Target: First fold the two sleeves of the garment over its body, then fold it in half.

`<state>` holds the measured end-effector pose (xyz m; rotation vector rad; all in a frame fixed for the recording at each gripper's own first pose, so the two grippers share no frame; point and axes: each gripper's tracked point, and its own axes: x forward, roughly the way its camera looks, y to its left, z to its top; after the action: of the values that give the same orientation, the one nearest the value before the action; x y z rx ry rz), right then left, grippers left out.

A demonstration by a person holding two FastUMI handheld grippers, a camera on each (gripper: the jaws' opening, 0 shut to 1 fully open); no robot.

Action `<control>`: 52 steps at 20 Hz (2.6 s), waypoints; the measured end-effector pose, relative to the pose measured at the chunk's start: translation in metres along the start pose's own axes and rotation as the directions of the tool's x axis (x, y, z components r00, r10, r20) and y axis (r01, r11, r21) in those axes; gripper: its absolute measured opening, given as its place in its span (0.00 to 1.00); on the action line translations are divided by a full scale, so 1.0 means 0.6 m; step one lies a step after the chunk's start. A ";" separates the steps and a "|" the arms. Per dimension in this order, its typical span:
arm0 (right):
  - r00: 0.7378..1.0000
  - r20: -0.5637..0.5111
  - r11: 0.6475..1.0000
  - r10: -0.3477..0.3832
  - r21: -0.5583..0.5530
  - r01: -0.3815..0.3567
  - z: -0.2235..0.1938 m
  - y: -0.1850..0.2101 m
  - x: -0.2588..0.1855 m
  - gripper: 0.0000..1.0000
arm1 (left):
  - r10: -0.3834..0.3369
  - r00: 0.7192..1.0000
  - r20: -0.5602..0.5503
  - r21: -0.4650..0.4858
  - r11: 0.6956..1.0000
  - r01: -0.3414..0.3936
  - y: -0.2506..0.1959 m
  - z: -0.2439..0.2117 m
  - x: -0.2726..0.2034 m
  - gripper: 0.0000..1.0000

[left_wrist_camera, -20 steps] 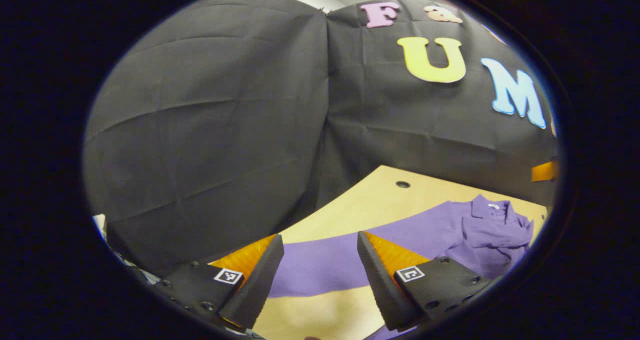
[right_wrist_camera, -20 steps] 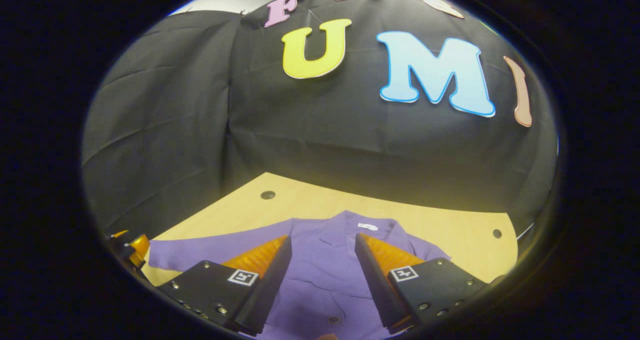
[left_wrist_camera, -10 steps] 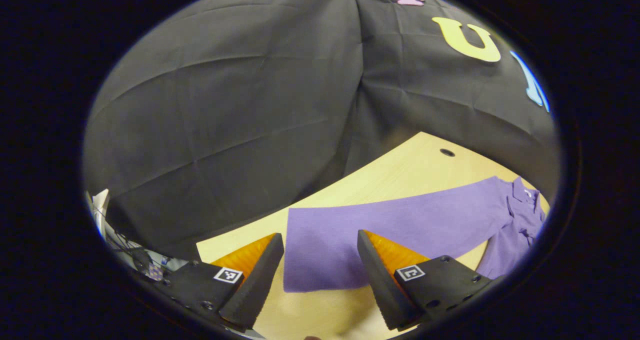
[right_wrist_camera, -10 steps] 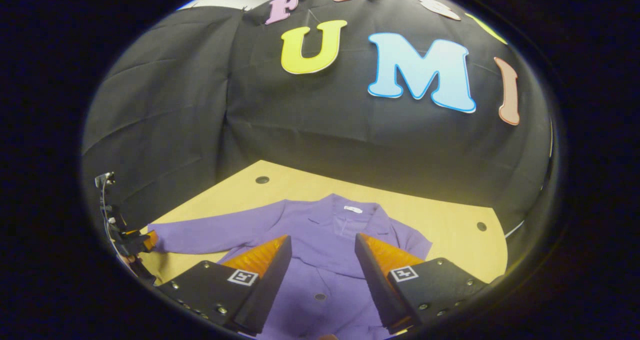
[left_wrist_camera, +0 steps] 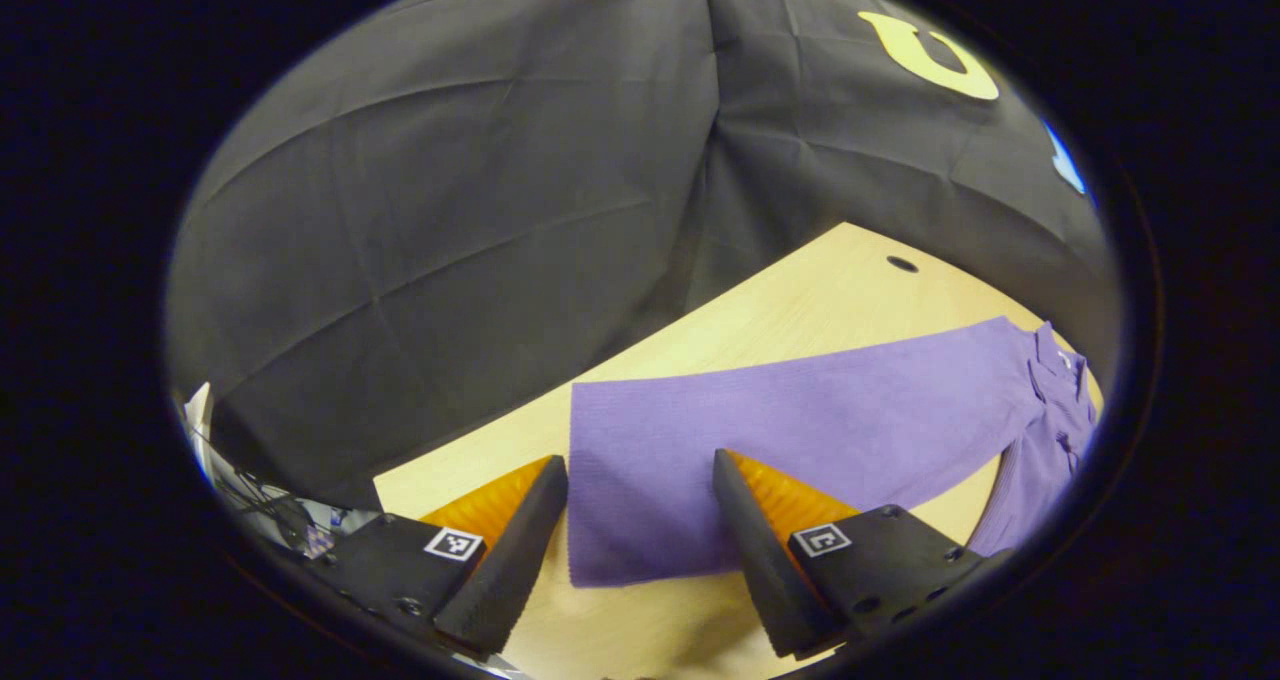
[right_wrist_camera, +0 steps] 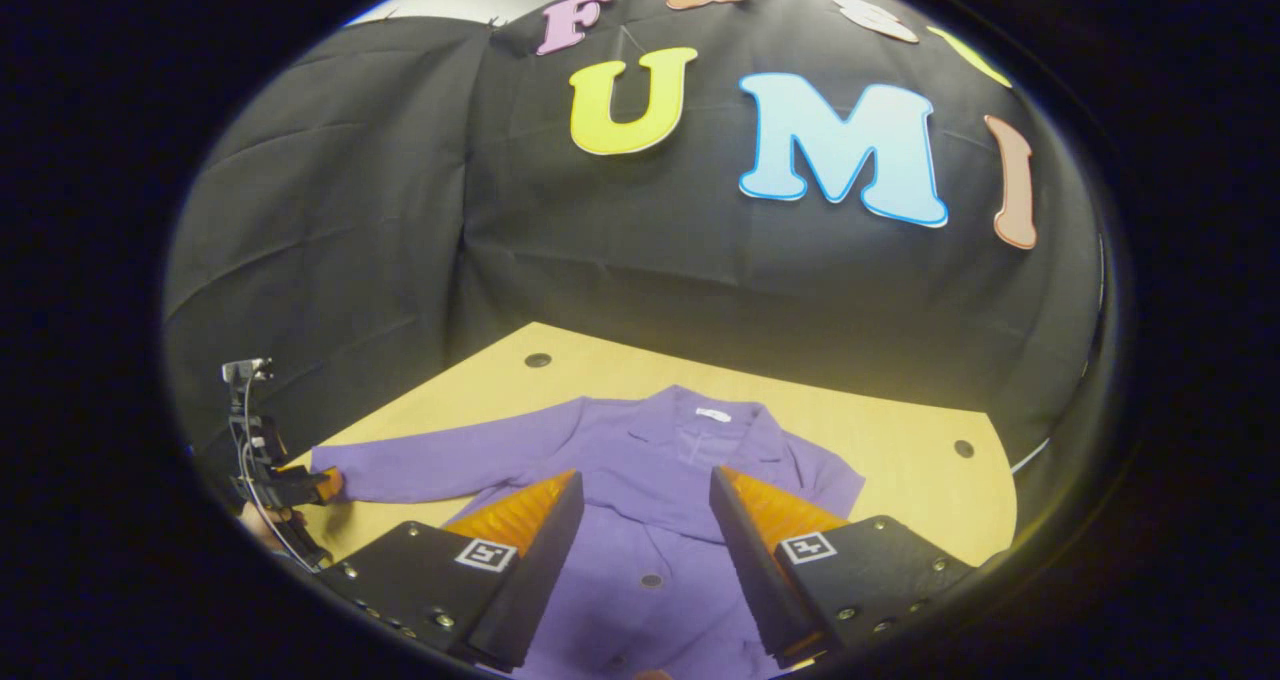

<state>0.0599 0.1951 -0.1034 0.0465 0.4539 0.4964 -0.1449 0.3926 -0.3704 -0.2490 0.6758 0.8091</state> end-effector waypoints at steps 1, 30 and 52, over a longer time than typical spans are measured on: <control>1.000 -0.002 1.000 0.004 0.006 -0.004 -0.002 0.002 -0.001 0.80 | -0.006 1.000 -0.001 0.002 1.000 0.006 0.000 0.000 0.001 0.94; 0.989 -0.027 0.975 -0.148 0.166 0.150 -0.066 -0.138 -0.068 0.81 | -0.318 0.944 0.091 -0.080 0.942 0.326 -0.235 0.181 -0.141 0.07; 0.973 -0.057 0.947 -0.222 0.223 0.229 -0.122 -0.299 -0.119 0.81 | -0.707 0.706 -0.026 0.170 0.693 0.700 -0.815 0.144 -0.357 0.07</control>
<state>0.0535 -0.0013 -0.1670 0.2063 0.5383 0.2175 0.1485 -0.0240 -0.1882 -0.3093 0.5384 0.0038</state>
